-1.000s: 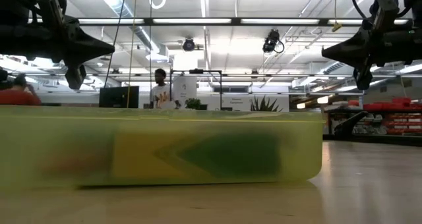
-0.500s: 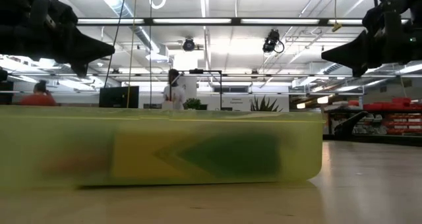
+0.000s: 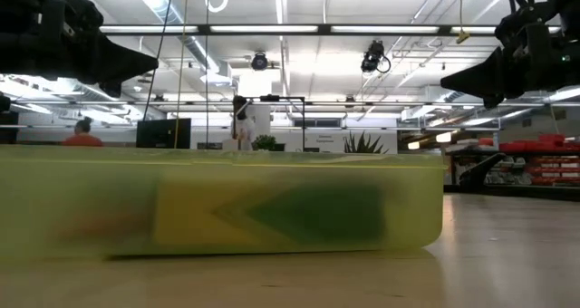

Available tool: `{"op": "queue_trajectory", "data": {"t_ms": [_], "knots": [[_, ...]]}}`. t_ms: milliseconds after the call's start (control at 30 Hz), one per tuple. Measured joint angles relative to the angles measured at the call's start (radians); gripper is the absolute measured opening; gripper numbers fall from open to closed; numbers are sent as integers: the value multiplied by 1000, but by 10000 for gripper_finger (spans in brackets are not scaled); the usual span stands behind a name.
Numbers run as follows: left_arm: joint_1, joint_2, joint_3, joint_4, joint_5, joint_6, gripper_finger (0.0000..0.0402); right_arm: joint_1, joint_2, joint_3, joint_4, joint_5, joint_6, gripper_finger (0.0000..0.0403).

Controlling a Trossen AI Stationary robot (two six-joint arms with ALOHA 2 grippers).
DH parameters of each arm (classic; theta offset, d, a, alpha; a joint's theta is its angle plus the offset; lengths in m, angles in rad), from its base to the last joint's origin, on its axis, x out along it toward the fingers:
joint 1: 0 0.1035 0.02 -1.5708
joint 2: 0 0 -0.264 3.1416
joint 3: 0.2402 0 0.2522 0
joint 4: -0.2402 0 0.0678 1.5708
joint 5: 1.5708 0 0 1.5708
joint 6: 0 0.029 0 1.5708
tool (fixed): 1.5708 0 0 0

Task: Pack school essentials
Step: Return to Home Position

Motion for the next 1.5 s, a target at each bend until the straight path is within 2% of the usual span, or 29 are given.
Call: {"op": "queue_trajectory", "data": {"t_ms": [267,600,900,1233,1500], "knots": [[0,0,0,5,2,0,23,0,0,0,0,0,1,8],[0,0,0,7,3,0,36,0,0,0,0,0,1,8],[0,0,0,9,3,0,24,0,0,0,0,0,1,8],[0,0,0,9,3,0,36,0,0,0,0,0,1,8],[0,0,0,9,3,0,25,0,0,0,0,0,1,8]]}}
